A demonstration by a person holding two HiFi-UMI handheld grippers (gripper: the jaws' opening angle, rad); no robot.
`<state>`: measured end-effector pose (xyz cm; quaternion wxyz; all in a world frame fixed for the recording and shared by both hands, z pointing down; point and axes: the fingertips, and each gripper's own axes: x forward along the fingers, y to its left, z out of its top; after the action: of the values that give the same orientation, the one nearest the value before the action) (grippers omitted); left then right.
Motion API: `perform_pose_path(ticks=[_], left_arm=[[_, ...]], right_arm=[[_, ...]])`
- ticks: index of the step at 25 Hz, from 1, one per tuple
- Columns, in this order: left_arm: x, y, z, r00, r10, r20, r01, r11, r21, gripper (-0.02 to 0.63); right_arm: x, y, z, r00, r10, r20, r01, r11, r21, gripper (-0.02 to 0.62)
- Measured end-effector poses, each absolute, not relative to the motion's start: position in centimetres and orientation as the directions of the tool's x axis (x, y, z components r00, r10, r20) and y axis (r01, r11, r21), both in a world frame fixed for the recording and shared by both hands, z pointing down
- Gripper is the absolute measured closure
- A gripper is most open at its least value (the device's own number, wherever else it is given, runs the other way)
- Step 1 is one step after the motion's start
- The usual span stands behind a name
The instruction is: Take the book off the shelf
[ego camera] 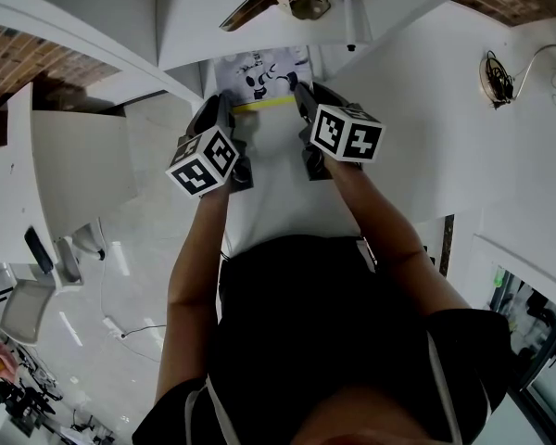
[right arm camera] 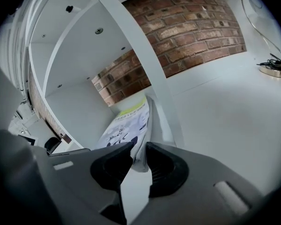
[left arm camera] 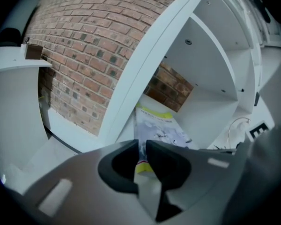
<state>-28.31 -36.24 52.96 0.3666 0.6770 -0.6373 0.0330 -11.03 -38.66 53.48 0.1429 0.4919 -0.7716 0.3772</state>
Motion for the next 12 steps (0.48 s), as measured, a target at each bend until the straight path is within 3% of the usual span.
perform_pose_path(ticks=[12], left_arm=[[-27.5,-34.4,52.7,0.223,-0.828,0.514,-0.903,0.023,0.429,0.571]], right_arm=[[-10.6,-37.7,52.7,-0.503,-0.650,0.570,-0.850,0.250,-0.464,0.520]])
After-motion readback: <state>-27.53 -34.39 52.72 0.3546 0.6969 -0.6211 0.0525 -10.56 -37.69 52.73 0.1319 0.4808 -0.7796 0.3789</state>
